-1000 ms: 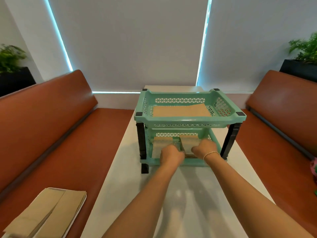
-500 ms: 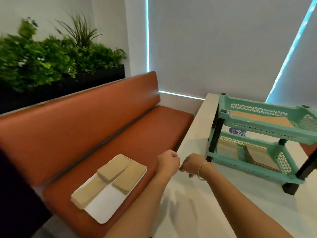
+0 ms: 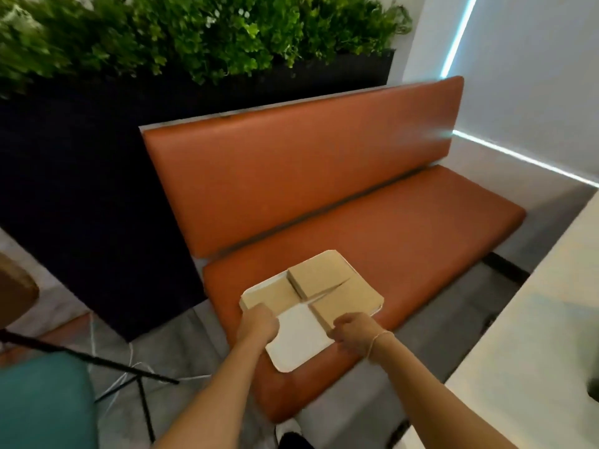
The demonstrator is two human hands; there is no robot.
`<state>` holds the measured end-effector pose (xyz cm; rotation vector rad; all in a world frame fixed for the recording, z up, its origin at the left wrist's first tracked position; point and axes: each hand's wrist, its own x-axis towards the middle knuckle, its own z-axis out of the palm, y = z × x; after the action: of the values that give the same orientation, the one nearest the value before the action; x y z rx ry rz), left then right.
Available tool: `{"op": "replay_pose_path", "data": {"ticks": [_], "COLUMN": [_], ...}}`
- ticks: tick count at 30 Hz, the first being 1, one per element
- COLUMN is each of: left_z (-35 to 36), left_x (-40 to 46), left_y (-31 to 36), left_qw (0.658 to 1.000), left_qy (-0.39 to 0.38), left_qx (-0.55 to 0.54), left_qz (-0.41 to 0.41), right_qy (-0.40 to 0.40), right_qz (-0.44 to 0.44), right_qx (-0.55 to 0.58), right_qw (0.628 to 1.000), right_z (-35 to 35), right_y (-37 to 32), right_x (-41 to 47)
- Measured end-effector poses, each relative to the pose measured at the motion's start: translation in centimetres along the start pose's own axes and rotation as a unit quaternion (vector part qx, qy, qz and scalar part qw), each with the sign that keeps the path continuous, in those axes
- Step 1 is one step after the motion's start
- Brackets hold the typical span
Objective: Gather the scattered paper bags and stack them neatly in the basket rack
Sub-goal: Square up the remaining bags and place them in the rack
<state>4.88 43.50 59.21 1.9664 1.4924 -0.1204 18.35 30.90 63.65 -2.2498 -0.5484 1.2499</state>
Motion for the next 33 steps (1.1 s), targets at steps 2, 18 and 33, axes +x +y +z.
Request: {"op": "replay_pose_path", "data": {"ticks": [2, 18, 33], "left_z": [-0.6, 5.3, 5.0], "left_x": [3.4, 22.1, 22.0], "left_y": [-1.8, -4.7, -3.5], "left_qw": [0.999, 0.973, 0.970], "left_qy": [0.013, -0.091, -0.112], "left_qx": [0.015, 0.213, 0.199], "left_qz": [-0.033, 0.003, -0.086], "right_qy": [-0.030, -0.083, -0.063], "right_qz": [0.013, 0.059, 0.046], "right_qx": [-0.009, -0.006, -0.041], "right_qw": [0.999, 0.995, 0.996], "right_z": [1.4, 5.7, 6.2], "right_y": [-1.0, -2.2, -1.8], "right_x": [3.2, 22.0, 22.6]}}
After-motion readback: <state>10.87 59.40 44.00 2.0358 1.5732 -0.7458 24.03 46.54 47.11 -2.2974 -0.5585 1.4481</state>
